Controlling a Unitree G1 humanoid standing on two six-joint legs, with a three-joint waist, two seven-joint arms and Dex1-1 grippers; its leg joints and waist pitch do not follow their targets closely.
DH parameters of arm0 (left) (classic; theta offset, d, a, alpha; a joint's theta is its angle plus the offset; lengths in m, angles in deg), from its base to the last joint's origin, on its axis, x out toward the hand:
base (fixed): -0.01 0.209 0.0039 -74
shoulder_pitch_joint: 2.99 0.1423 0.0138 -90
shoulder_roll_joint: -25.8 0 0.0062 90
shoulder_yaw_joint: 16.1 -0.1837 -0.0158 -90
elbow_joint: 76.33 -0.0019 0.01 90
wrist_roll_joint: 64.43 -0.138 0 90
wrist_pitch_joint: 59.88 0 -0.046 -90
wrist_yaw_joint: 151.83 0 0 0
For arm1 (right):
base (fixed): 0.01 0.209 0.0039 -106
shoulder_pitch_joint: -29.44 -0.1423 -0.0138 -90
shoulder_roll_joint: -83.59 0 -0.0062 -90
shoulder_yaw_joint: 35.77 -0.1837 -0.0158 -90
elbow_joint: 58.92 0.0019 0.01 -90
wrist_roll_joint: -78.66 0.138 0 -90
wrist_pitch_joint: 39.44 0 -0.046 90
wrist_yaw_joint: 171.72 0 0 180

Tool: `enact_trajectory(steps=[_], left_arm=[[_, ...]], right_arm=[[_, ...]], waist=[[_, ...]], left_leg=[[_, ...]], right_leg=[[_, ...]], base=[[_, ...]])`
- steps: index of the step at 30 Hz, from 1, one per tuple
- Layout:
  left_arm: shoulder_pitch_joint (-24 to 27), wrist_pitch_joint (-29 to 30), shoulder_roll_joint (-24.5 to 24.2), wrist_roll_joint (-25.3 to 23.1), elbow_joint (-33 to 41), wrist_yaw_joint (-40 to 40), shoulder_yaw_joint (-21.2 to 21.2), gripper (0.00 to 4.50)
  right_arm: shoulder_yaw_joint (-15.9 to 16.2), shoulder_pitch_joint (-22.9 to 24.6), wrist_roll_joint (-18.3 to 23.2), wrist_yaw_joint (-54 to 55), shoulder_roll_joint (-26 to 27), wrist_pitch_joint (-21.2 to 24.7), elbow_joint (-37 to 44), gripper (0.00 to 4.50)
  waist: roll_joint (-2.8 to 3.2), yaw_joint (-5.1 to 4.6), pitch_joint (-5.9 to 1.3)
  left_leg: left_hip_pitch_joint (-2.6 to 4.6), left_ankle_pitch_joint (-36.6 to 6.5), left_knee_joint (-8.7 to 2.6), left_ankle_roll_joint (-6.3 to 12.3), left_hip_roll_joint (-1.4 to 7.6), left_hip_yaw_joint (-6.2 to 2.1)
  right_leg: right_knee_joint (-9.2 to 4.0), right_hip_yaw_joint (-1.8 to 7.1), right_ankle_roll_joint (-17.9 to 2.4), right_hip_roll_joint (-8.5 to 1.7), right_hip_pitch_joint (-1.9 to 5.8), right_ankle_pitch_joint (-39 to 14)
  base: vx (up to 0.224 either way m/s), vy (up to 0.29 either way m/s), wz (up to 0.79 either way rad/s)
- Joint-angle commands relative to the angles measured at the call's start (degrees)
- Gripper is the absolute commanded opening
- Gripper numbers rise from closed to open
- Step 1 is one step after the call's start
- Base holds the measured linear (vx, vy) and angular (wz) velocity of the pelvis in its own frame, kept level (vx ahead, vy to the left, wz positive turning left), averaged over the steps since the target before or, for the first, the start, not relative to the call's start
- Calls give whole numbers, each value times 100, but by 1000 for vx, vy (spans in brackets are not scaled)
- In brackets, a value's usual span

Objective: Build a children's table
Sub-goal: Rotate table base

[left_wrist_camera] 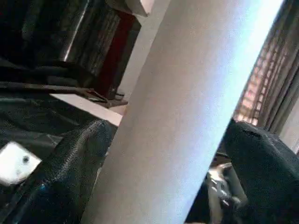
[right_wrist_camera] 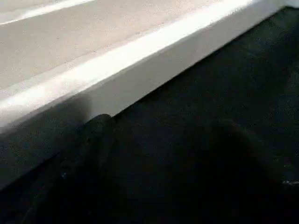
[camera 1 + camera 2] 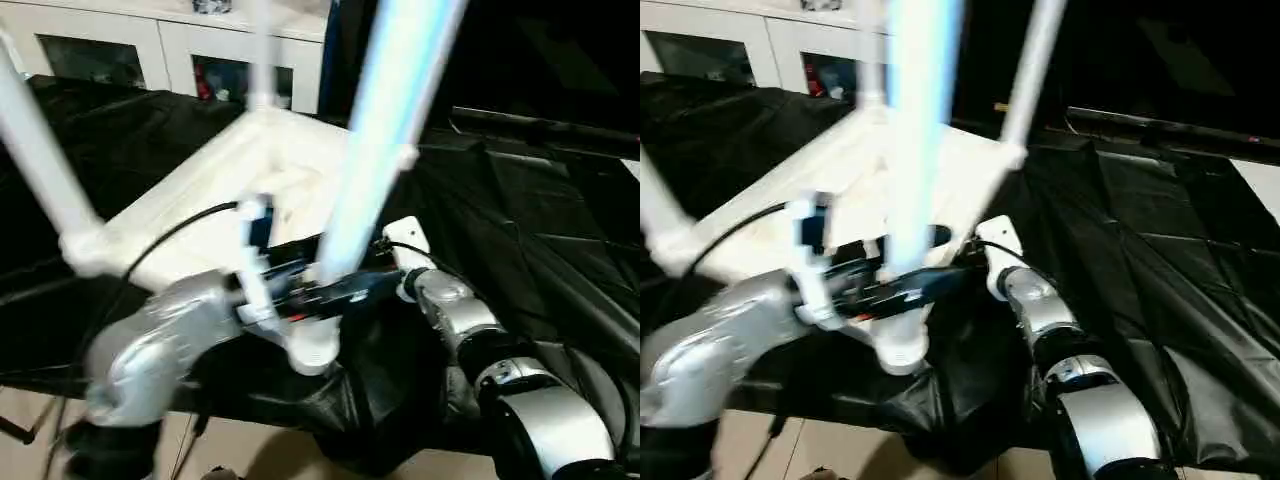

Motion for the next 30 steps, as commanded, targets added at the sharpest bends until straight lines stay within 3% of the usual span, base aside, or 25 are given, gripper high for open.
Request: enact_trajectory(steps=[1, 4, 12, 15, 16, 21, 22, 26, 28, 29, 30], left_arm=[[-203, -300, 147, -362, -248, 184, -266, 447], [-331, -489, 280, -591, -475, 299, -308, 447], [-496, -834, 634, -852, -806, 477, -515, 447], [-513, -945, 769, -912, -884, 500, -563, 447], [-513, -968, 806, -927, -899, 509, -584, 447], [-569, -1234, 991, -1188, -1130, 657, -725, 447], [-599, -1530, 1032, -1441, -1293, 851, -671, 447], [-649, -2057, 883, -1897, -1617, 951, -624, 447], [-661, -2180, 660, -2119, -1759, 900, -623, 447], [-646, -2224, 273, -2343, -1852, 630, -730, 447], [-646, -2224, 273, -2343, -1852, 630, -730, 447]], right_arm=[[106, -192, -9, -151, 196, -141, -2, 370], [97, -211, 20, -298, 227, -179, -20, 370], [136, -111, 140, -899, 474, -330, 89, 370], [135, -75, 176, -1063, 517, -352, 126, 370], [135, -61, 185, -1120, 523, -361, 134, 370], [59, -62, 105, -785, 392, -454, 55, 370], [-79, -118, 157, -589, 301, -463, -4, 370], [-241, -186, 204, -344, 81, -507, -54, 370], [-323, -197, 230, -319, -80, -524, -28, 370], [-356, -186, 222, -385, -290, -549, 40, 370], [-356, -186, 222, -385, -290, -549, 40, 370]], waist=[[54, 54, -389], [49, 48, -393], [104, 55, -398], [89, 48, -400], [123, 52, -401], [105, 69, -408], [118, 76, -406], [109, 88, -413], [134, 97, -419], [142, 102, -419], [146, 105, -414]], left_leg=[[21, -1148, -411, -157, 114, -3], [32, -1207, -401, -158, 114, 0], [28, -1230, -409, -105, 125, -17], [26, -1269, -409, -90, 130, -19], [25, -1251, -411, -87, 134, -27], [48, -1247, -409, -58, 142, -22], [43, -1246, -414, -47, 139, -27], [38, -1233, -407, -27, 124, -22], [43, -1210, -402, -9, 127, -28], [65, -1187, -405, 8, 133, -27], [62, -1169, -402, 7, 128, -25]], right_leg=[[-416, 312, -846, -357, 330, -1121], [-437, 314, -784, -371, 316, -1307], [-415, 304, -936, -368, 324, -1088], [-431, 303, -963, -380, 327, -1152], [-418, 305, -996, -380, 329, -1090], [-417, 302, -1064, -375, 320, -962], [-422, 301, -1058, -375, 325, -950], [-429, 302, -994, -376, 334, -962], [-425, 298, -989, -384, 332, -980], [-421, 295, -988, -374, 317, -961], [-409, 295, -993, -369, 315, -953]], base=[[0, 0, 0], [0, 0, 0], [0, 0, 0], [0, 0, 0], [0, 0, 0], [0, 0, 0], [0, 0, 0], [0, 0, 0], [0, 0, 0], [0, 0, 0], [0, 0, 0]])
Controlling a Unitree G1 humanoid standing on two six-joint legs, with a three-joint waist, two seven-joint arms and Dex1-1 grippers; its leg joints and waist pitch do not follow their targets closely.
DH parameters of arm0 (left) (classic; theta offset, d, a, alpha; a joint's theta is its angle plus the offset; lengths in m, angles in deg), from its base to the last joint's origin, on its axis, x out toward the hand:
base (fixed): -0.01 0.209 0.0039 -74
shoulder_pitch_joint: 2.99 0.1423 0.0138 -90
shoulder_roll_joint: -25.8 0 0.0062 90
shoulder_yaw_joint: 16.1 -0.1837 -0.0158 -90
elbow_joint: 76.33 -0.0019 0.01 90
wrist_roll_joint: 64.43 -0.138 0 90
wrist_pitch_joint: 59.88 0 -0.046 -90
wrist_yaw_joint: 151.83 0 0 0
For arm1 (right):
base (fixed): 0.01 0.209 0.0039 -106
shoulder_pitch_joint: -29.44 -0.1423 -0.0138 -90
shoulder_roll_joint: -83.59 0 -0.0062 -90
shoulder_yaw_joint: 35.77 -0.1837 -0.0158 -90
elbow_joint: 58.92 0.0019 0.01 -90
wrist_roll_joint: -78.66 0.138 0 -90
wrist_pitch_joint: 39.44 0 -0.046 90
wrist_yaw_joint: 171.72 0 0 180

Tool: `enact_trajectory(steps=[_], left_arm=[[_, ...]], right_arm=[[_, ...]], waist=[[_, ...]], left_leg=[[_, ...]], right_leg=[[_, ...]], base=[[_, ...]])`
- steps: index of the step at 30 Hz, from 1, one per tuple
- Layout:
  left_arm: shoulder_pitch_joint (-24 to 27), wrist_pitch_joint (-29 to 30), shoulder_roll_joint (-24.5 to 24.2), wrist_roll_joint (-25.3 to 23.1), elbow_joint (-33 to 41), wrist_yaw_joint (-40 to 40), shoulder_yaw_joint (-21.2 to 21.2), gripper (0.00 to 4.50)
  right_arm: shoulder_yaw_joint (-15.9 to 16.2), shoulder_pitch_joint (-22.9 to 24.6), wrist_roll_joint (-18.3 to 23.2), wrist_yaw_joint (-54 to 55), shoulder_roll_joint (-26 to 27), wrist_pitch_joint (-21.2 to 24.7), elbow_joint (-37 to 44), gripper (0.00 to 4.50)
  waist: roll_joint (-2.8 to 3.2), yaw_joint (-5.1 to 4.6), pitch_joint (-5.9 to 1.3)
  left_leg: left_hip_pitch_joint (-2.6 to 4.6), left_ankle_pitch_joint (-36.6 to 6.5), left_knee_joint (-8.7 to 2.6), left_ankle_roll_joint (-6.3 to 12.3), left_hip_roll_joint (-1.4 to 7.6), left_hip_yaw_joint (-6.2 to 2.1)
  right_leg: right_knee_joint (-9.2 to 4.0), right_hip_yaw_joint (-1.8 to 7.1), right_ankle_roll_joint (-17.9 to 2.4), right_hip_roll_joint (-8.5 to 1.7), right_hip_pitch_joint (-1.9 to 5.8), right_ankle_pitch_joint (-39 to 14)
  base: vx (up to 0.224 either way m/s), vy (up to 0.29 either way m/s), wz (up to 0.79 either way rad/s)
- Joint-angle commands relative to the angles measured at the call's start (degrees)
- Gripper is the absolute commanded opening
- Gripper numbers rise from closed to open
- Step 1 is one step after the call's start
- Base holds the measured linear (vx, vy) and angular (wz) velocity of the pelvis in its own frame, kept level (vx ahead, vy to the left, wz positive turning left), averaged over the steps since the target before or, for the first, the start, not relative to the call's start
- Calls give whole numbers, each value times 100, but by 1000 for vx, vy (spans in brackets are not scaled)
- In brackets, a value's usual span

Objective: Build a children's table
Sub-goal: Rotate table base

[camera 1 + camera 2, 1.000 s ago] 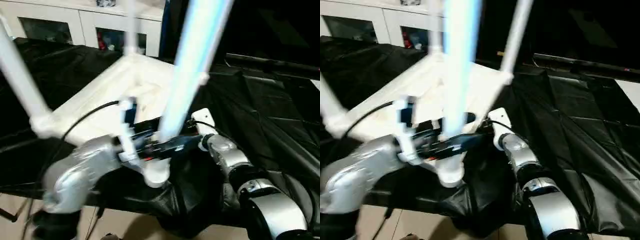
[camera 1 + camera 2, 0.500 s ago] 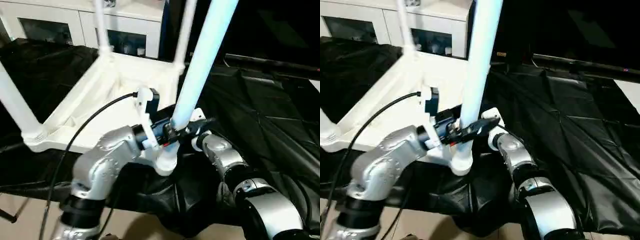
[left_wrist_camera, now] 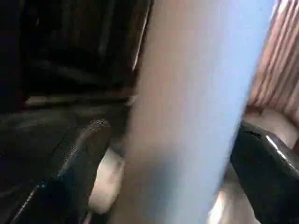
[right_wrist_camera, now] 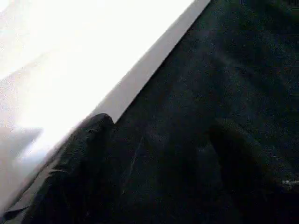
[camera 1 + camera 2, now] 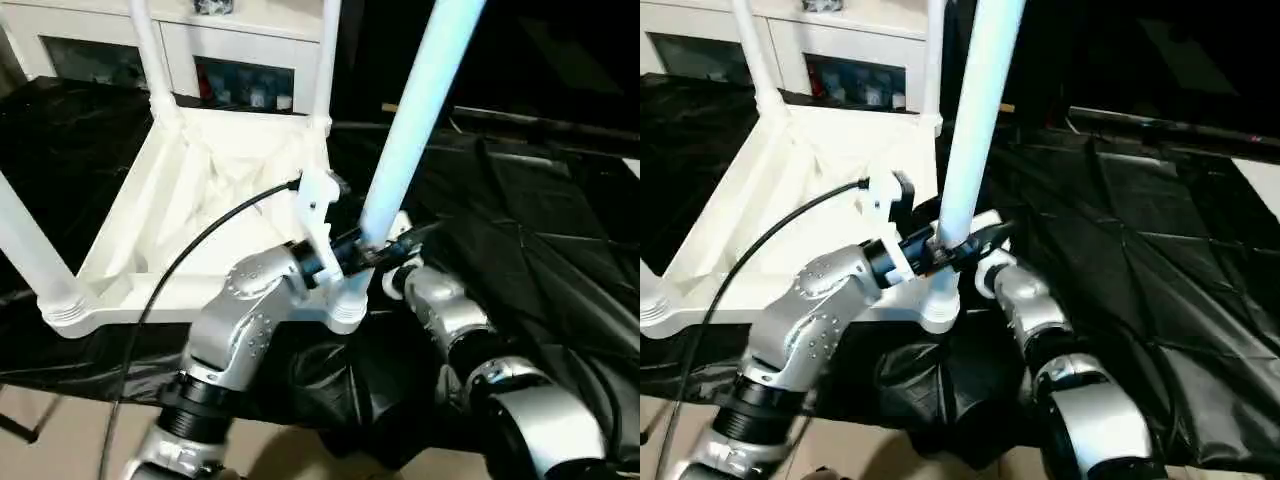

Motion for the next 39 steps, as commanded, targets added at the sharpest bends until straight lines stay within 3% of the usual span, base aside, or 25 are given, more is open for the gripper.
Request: enact_trajectory(steps=[1, 3, 4, 7, 9, 14, 15, 16, 17, 20, 21, 22, 24, 25, 28, 31, 32, 33, 34, 36, 37, 39], left_arm=[[-7, -12, -215, -134, -52, -340, -35, 447], [96, 79, -556, 1, -43, -880, -72, 447], [180, 31, -881, -26, -110, -1236, -118, 447], [214, -102, -1165, -148, -270, -1509, -191, 447], [190, -398, -1546, -349, -674, -1979, -290, 430], [-3, -740, -1913, -723, -1322, -2341, -533, 408], [-176, -988, -2010, -953, -1843, -2495, -651, 380], [-297, -1199, -2064, -1135, -2216, -2555, -726, 380], [-369, -1271, -2085, -1235, -2392, -2524, -765, 380], [-497, -1351, -2096, -1358, -2692, -2523, -795, 347], [-570, -1399, -2097, -1381, -2851, -2615, -799, 347], [-570, -1399, -2097, -1381, -2851, -2615, -799, 335], [-732, -1480, -2078, -1414, -3146, -2808, -825, 324], [-760, -1481, -2074, -1422, -3186, -2839, -834, 324], [-909, -1666, -2015, -1464, -3542, -3006, -823, 287], [-986, -1677, -1988, -1446, -3701, -3167, -805, 284], [-995, -1663, -1983, -1430, -3727, -3190, -785, 258], [-1026, -1678, -1974, -1417, -3808, -3246, -752, 246], [-1026, -1678, -1974, -1417, -3808, -3246, -752, 243], [-1081, -1660, -1973, -1397, -3953, -3421, -729, 242], [-1094, -1656, -1979, -1409, -3984, -3451, -737, 230], [-1146, -1716, -1978, -1476, -4116, -3510, -753, 202]], right_arm=[[-135, -52, 84, -38, -238, -58, 110, 370], [-130, -16, 42, -189, -441, -43, 199, 370], [-95, 44, 5, -425, -640, -30, 321, 370], [-79, 125, 45, -806, -802, -22, 487, 370], [56, 327, 46, -1499, -1124, 11, 895, 370], [313, 625, 4, -2162, -1527, -31, 1489, 370], [421, 836, 87, -2637, -1784, 67, 1948, 370], [462, 986, 127, -2902, -1946, 149, 2291, 370], [477, 1069, 171, -3036, -2025, 220, 2494, 370], [483, 1240, 280, -3339, -2169, 389, 2929, 370], [548, 1429, 476, -3789, -2345, 738, 3417, 370], [548, 1429, 476, -3789, -2345, 738, 3417, 370], [753, 1822, 838, -4553, -2705, 1244, 4325, 370], [776, 1854, 861, -4589, -2724, 1275, 4395, 370], [823, 1989, 924, -4685, -2792, 1519, 4724, 370], [862, 2085, 1010, -4788, -2843, 1675, 4938, 370], [864, 2106, 1015, -4807, -2844, 1704, 4973, 370], [877, 2179, 1042, -4838, -2876, 1839, 5127, 370], [877, 2179, 1042, -4838, -2876, 1839, 5127, 370], [907, 2326, 1154, -4894, -2945, 2175, 5466, 370], [913, 2360, 1197, -4919, -2956, 2250, 5533, 397], [918, 2418, 1249, -4924, -2969, 2378, 5656, 403]], waist=[[100, 68, -434], [116, 103, -441], [158, 109, -452], [158, 101, -446], [152, 113, -442], [163, 111, -435], [202, 115, -428], [194, 133, -433], [228, 133, -437], [193, 138, -439], [235, 142, -448], [235, 142, -448], [235, 209, -450], [231, 214, -442], [244, 225, -434], [237, 254, -433], [238, 259, -436], [284, 269, -434], [257, 283, -430], [287, 294, -440], [300, 297, -439], [306, 313, -441]], left_leg=[[68, -1128, -390, -13, 123, -10], [73, -1024, -387, -35, 123, 0], [72, -972, -382, -50, 119, -3], [70, -1009, -387, -9, 114, 9], [81, -1085, -387, 27, 117, 11], [84, -1214, -394, 27, 106, 4], [76, -1245, -399, 25, 102, -5], [90, -1276, -380, 62, 99, 3], [66, -1254, -387, 89, 101, -9], [54, -1199, -382, 140, 97, -9], [42, -1136, -378, 148, 109, -20], [42, -1136, -378, 148, 109, -20], [57, -1131, -370, 315, 133, -16], [41, -1112, -377, 330, 138, -20], [47, -1210, -381, 269, 117, -20], [68, -1332, -388, 188, 129, -23], [75, -1349, -392, 170, 139, -31], [81, -1368, -394, 150, 140, -33], [73, -1367, -399, 148, 140, -33], [71, -1338, -403, 143, 141, -42], [70, -1343, -405, 144, 140, -43], [67, -1348, -401, 153, 137, -41]], right_leg=[[-408, 301, -1017, -375, 316, -939], [-381, 305, -1074, -367, 311, -781], [-350, 307, -1119, -355, 317, -600], [-357, 309, -1208, -343, 323, -460], [-381, 317, -1197, -353, 331, -541], [-423, 317, -1111, -348, 343, -850], [-437, 316, -1118, -353, 346, -957], [-445, 323, -1059, -344, 342, -992], [-441, 320, -1039, -352, 365, -983], [-458, 313, -1020, -356, 368, -1071], [-446, 308, -1103, -378, 368, -1017], [-446, 308, -1103, -378, 368, -1017], [-454, 306, -1102, -359, 376, -966], [-454, 303, -1106, -364, 375, -960], [-498, 290, -1104, -384, 347, -1254], [-523, 295, -1023, -407, 331, -1558], [-518, 297, -1026, -419, 328, -1574], [-523, 297, -1050, -414, 319, -1553], [-525, 300, -1027, -411, 332, -1516], [-511, 296, -1043, -405, 339, -1406], [-513, 295, -1053, -403, 340, -1380], [-511, 295, -1073, -404, 344, -1326]], base=[[0, 0, 0], [0, 0, 0], [0, 0, 0], [0, 0, 0], [0, 0, 0], [0, 0, 0], [0, 0, 0], [0, 0, 0], [0, 0, 0], [0, 0, 0], [0, 0, 0], [0, 0, 0], [0, 0, 0], [0, 0, 0], [0, 0, 0], [0, 0, 0], [0, 0, 0], [0, 0, 0], [0, 0, 0], [0, 0, 0], [0, 0, 0], [0, 0, 0]])
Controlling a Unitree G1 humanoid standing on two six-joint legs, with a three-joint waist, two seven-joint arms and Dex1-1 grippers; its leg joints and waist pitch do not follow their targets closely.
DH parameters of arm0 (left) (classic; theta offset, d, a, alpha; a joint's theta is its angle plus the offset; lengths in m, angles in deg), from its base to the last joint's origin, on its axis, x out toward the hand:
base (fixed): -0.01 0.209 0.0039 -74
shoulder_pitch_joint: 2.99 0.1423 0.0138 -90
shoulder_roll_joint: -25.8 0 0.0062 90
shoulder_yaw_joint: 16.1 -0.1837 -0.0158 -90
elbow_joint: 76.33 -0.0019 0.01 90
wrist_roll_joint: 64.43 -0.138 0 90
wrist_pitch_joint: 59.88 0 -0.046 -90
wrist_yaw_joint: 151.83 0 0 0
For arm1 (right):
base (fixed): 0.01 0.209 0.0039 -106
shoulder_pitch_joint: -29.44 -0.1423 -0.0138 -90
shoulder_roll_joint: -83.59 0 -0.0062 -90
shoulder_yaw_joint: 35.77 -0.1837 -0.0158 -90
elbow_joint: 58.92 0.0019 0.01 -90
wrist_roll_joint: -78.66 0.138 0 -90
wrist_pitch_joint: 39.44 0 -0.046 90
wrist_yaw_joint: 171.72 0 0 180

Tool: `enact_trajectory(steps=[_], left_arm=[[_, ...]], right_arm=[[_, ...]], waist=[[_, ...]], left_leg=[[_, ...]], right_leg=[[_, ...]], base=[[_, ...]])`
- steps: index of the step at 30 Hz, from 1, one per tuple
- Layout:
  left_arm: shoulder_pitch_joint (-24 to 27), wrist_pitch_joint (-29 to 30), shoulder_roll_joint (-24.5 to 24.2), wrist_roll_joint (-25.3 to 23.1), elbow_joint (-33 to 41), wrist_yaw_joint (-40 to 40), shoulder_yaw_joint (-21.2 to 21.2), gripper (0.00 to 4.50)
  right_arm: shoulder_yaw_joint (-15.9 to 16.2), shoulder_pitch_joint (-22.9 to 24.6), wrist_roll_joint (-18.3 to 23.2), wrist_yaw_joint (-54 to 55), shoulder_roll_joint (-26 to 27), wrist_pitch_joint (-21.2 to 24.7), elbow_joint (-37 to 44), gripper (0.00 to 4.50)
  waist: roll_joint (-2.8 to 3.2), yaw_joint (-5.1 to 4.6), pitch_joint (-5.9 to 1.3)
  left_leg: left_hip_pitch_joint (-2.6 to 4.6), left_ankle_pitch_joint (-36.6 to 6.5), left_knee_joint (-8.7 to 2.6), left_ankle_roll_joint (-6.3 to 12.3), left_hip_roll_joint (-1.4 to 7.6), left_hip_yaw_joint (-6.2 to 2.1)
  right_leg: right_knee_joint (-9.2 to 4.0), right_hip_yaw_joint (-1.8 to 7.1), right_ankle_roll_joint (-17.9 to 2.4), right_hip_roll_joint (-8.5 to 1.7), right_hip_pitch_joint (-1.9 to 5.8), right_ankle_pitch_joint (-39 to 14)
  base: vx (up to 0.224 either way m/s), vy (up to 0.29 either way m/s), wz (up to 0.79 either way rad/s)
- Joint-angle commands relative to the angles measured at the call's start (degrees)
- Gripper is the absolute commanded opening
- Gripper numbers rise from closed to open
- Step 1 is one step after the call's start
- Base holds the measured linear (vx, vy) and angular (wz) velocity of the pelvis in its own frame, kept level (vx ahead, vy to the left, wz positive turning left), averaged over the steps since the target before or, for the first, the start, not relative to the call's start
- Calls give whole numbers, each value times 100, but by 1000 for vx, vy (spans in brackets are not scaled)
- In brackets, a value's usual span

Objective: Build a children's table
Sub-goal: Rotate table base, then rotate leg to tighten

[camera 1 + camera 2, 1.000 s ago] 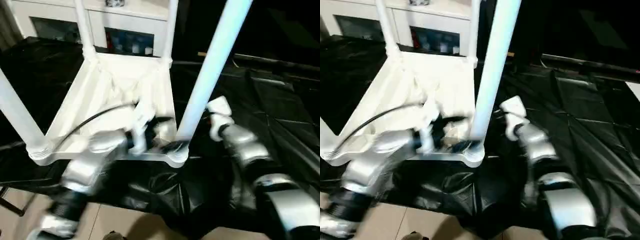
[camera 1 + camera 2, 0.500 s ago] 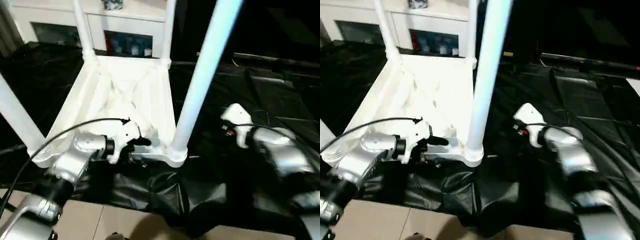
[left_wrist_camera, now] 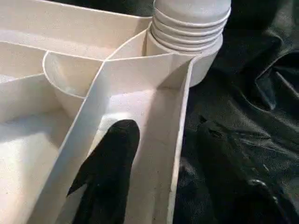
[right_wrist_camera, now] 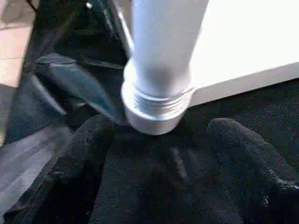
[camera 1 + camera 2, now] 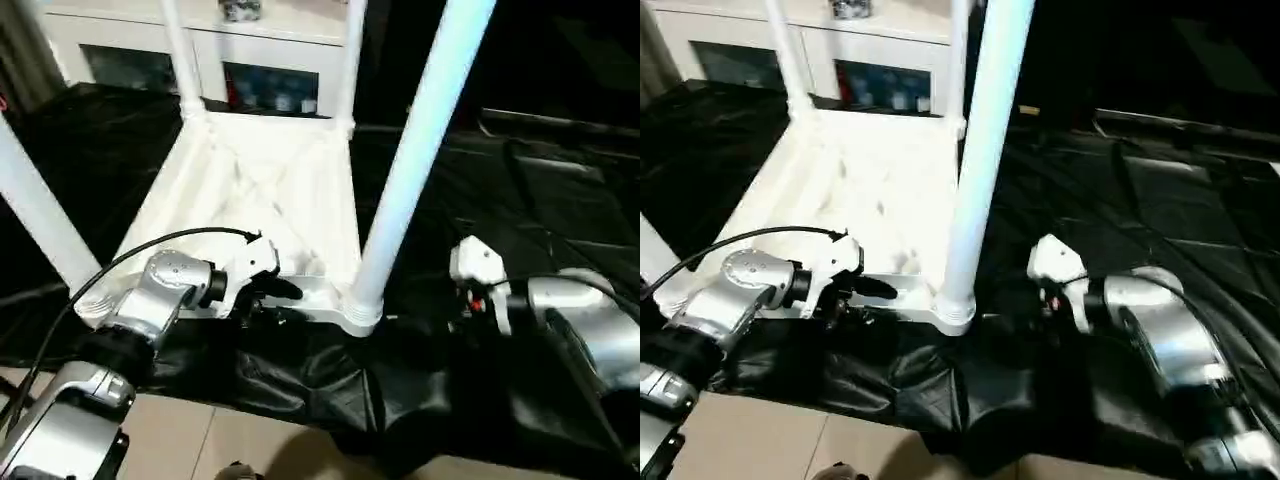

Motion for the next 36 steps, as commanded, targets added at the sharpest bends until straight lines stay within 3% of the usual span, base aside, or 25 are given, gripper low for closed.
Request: enact_trajectory(steps=[1, 3, 5, 8, 15, 20, 21, 26, 28, 29, 30, 31, 32, 35, 36], left_arm=[[-75, -46, -12, -134, -220, -102, -32, 202], [-109, -31, -14, -176, -294, -141, -51, 205], [-121, -16, -35, -204, -329, -199, -71, 164], [-153, -51, -26, -240, -416, -223, -64, 162], [-239, -68, -4, -389, -634, -305, -67, 82], [-233, -44, -10, -468, -667, -365, -99, 66], [-220, -32, -14, -477, -663, -379, -100, 38], [-186, 24, -11, -486, -637, -409, -72, 8], [-101, 237, -5, -331, -450, -393, 81, 3], [-15, 416, 1, -193, -260, -345, 197, 1], [176, 727, 35, 9, 133, -182, 395, 1], [265, 854, 53, 85, 311, -87, 471, 1], [386, 980, 62, 147, 538, -19, 522, 1], [736, 1307, 94, 308, 1142, 208, 645, 1], [1063, 1603, 166, 396, 1690, 557, 773, 1]], right_arm=[[0, 22, 123, -37, -79, 171, 222, 403], [5, 51, 125, -25, -80, 210, 278, 422], [16, 76, 121, -3, -73, 244, 333, 449], [30, 100, 143, 47, -85, 317, 420, 450], [48, 161, 159, 109, -103, 451, 562, 450], [104, 111, 149, 127, -45, 472, 520, 450], [116, 121, 157, 149, -25, 503, 558, 450], [119, 150, 156, 206, 2, 508, 636, 450], [98, 168, 157, 295, 69, 448, 639, 450], [91, 177, 148, 364, 130, 393, 633, 450], [100, 194, 160, 465, 253, 335, 633, 450], [109, 203, 171, 500, 308, 325, 638, 450], [120, 206, 160, 565, 374, 295, 624, 450], [167, 117, 13, 880, 587, 222, 398, 450], [192, -45, -190, 1341, 852, 72, 41, 450]], waist=[[60, 39, -417], [79, 42, -417], [92, 35, -413], [112, 40, -420], [124, 52, -430], [141, 52, -429], [140, 49, -434], [149, 43, -439], [134, 31, -439], [101, 20, -438], [30, -3, -432], [87, -17, -437], [39, -34, -428], [56, -79, -418], [64, -92, -417]], left_leg=[[49, -1348, -401, 140, 131, -41], [54, -1333, -398, 128, 131, -42], [58, -1389, -400, 116, 130, -43], [61, -1382, -400, 111, 128, -45], [54, -1408, -404, 107, 125, -50], [52, -1431, -415, 96, 135, -57], [55, -1431, -413, 93, 134, -56], [47, -1387, -414, 106, 134, -54], [44, -1370, -421, 87, 146, -57], [41, -1362, -422, 89, 147, -53], [31, -1348, -425, 117, 145, -46], [18, -1254, -429, 116, 162, -63], [18, -1235, -424, 158, 148, -43], [-1, -1164, -435, 160, 148, -47], [8, -1195, -424, 138, 146, -43]], right_leg=[[-503, 291, -1059, -402, 334, -1361], [-506, 293, -1030, -407, 328, -1437], [-531, 289, -978, -410, 321, -1600], [-537, 287, -955, -409, 317, -1669], [-549, 281, -904, -413, 319, -1727], [-551, 279, -915, -418, 315, -1729], [-546, 280, -931, -418, 316, -1692], [-532, 280, -979, -411, 325, -1551], [-514, 286, -1028, -425, 326, -1461], [-507, 283, -1042, -426, 327, -1449], [-520, 281, -1029, -428, 326, -1512], [-477, 283, -1089, -451, 332, -1426], [-508, 279, -1059, -430, 316, -1486], [-494, 280, -1055, -428, 309, -1516], [-495, 287, -1018, -442, 302, -1645]], base=[[0, 0, 0], [0, 0, 0], [0, 0, 0], [0, 0, 0], [0, 0, 0], [0, 0, 0], [0, 0, 0], [0, 0, 0], [0, 0, 0], [0, 0, 0], [0, 0, 0], [0, 0, 0], [0, 0, 0], [0, 0, 0], [0, 0, 0]])
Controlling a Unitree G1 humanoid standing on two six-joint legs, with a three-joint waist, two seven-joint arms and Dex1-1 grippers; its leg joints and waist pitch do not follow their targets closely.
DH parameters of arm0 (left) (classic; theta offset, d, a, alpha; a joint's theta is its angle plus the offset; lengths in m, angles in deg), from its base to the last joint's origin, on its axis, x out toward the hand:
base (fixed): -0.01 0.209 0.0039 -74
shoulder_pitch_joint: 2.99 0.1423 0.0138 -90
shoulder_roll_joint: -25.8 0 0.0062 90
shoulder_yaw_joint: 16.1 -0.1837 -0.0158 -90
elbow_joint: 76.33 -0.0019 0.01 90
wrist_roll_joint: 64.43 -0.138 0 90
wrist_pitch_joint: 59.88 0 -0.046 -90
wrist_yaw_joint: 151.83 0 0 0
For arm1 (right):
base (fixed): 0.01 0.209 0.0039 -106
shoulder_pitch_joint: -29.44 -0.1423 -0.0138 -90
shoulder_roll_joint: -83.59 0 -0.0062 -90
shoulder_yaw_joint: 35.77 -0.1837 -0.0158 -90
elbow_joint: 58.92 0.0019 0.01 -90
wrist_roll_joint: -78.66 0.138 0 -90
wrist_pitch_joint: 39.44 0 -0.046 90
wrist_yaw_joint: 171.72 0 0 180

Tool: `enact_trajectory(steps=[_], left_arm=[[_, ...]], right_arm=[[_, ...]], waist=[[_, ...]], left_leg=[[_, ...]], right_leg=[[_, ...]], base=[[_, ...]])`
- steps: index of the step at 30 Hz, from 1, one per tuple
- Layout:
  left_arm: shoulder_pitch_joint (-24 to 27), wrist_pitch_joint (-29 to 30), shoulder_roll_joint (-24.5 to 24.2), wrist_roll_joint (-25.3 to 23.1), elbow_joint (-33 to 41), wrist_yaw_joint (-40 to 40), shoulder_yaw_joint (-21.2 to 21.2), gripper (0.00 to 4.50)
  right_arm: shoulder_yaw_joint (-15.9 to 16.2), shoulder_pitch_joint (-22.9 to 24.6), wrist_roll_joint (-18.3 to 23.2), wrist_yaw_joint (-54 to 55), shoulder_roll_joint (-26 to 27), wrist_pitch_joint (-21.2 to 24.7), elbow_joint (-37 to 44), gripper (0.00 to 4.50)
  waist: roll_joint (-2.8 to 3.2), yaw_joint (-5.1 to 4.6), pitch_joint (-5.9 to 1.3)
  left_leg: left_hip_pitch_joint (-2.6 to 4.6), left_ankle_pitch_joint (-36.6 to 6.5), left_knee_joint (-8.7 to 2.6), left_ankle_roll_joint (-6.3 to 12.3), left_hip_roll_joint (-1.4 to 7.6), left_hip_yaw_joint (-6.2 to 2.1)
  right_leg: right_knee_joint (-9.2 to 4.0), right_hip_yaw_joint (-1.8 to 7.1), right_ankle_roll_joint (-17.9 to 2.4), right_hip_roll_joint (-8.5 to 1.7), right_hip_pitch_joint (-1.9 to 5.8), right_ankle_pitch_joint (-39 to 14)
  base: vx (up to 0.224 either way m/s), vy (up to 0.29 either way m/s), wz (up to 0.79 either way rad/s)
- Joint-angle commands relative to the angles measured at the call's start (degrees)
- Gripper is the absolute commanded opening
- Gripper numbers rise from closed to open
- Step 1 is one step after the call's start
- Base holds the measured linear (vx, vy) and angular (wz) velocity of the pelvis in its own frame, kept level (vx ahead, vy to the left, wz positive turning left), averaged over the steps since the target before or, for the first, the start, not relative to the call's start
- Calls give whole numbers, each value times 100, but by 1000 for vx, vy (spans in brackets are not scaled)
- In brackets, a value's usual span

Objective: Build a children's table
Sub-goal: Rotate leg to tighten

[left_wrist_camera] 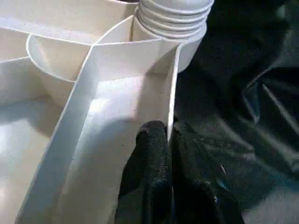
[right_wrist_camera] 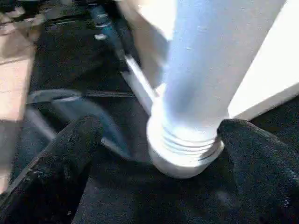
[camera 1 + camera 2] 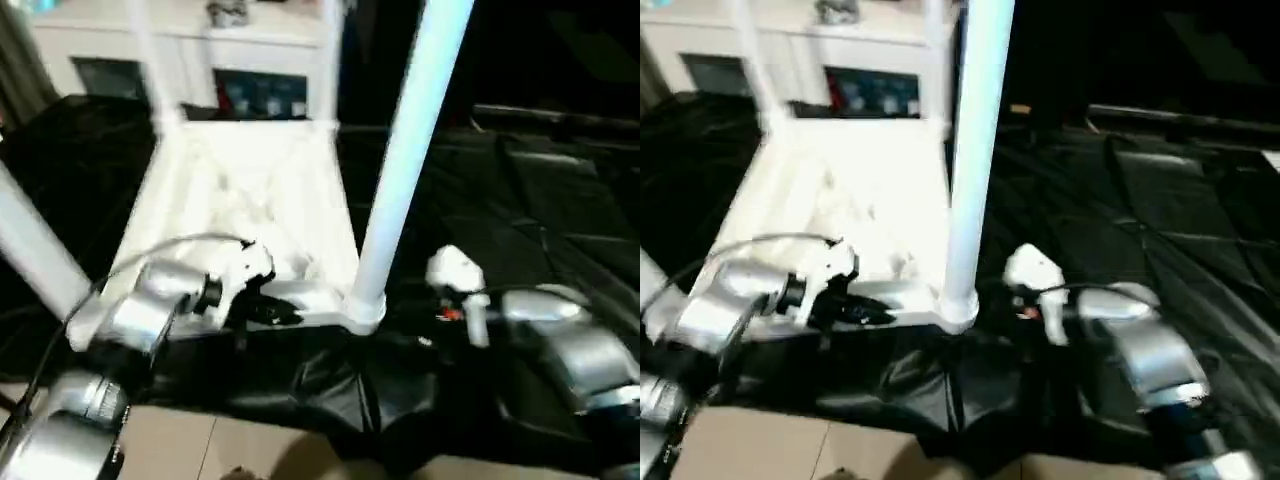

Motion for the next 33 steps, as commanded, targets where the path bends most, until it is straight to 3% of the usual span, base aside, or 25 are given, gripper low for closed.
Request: enact_trajectory(steps=[1, 2, 5, 6, 7, 10, 12, 17, 20, 21, 22, 23, 29, 30, 33], left_arm=[[253, 327, 134, 441, 282, 332, 287, 1], [431, 434, 180, 423, 543, 539, 325, 1], [757, 526, 237, 207, 976, 856, 342, 1], [931, 569, 182, 0, 1171, 950, 210, 1], [1001, 627, 167, -72, 1264, 1007, 157, 1], [1103, 747, 147, -188, 1413, 1111, 48, 1], [1085, 847, 201, -192, 1476, 1256, 67, 1], [972, 895, 264, -212, 1488, 1383, 54, 1], [943, 861, 201, -318, 1434, 1322, -84, 0], [913, 862, 159, -385, 1386, 1268, -172, 0], [907, 864, 155, -393, 1381, 1263, -184, 0], [853, 893, 107, -450, 1334, 1185, -292, 0], [566, 891, 134, -620, 1085, 1215, -428, 0], [472, 956, 232, -519, 1022, 1275, -331, 45], [373, 1032, 307, -404, 984, 1302, -246, 56]], right_arm=[[58, -164, -187, 354, 122, -139, -237, 450], [54, -248, -225, 553, 286, -191, -405, 450], [59, -379, -309, 909, 564, -265, -678, 450], [63, -471, -438, 1193, 716, -299, -886, 450], [61, -512, -466, 1280, 781, -307, -976, 450], [145, -589, -587, 1391, 860, -375, -1154, 450], [265, -643, -718, 1395, 875, -511, -1310, 450], [221, -780, -613, 1322, 957, -539, -1474, 450], [175, -836, -563, 1294, 969, -549, -1558, 415], [165, -864, -564, 1268, 963, -571, -1607, 411], [164, -868, -565, 1264, 963, -577, -1619, 398], [165, -899, -582, 1232, 969, -634, -1719, 398], [119, -958, -500, 1193, 1079, -662, -1896, 339], [114, -962, -487, 1200, 1098, -653, -1911, 329], [135, -952, -498, 1206, 1120, -657, -1921, 309]], waist=[[-56, 31, -339], [-84, 21, -342], [-66, -3, -339], [-104, -4, -342], [-76, -16, -332], [-108, -20, -327], [-125, -35, -318], [-151, -48, -302], [-175, -51, -305], [-215, -66, -302], [-202, -57, -305], [-230, -68, -302], [-254, -73, -280], [-256, -73, -277], [-264, -51, -275]], left_leg=[[2, -1197, -411, 126, 128, -47], [15, -1206, -404, 129, 127, -37], [30, -1186, -403, 146, 133, -34], [20, -1146, -409, 147, 142, -38], [25, -1179, -422, 135, 140, -35], [40, -1216, -420, 130, 130, -26], [41, -1291, -422, 117, 124, -20], [53, -1491, -436, 88, 118, -35], [63, -1520, -444, 75, 127, -44], [57, -1541, -449, 77, 130, -42], [68, -1601, -451, 58, 127, -49], [62, -1615, -451, 57, 128, -47], [104, -1900, -463, -15, 118, -70], [118, -1921, -459, -12, 114, -65], [125, -1942, -457, -22, 120, -69]], right_leg=[[-513, 274, -993, -427, 304, -1815], [-529, 274, -944, -421, 301, -1908], [-538, 289, -884, -400, 268, -1970], [-507, 297, -892, -404, 275, -1872], [-526, 295, -857, -393, 270, -1897], [-527, 310, -787, -389, 264, -1953], [-553, 310, -739, -388, 256, -2046], [-601, 304, -605, -392, 243, -2391], [-598, 306, -577, -396, 226, -2414], [-604, 303, -570, -391, 227, -2424], [-602, 300, -564, -394, 224, -2485], [-608, 300, -558, -401, 227, -2507], [-654, 290, -484, -418, 209, -2879], [-670, 284, -458, -412, 196, -2956], [-681, 281, -439, -419, 187, -3049]], base=[[0, 0, 0], [0, 0, 0], [0, 0, 0], [0, 0, 0], [0, 0, 0], [0, 0, 0], [0, 0, 0], [0, 0, 0], [0, 0, 0], [0, 0, 0], [0, 0, 0], [0, 0, 0], [0, 0, 0], [0, 0, 0], [0, 0, 0]])
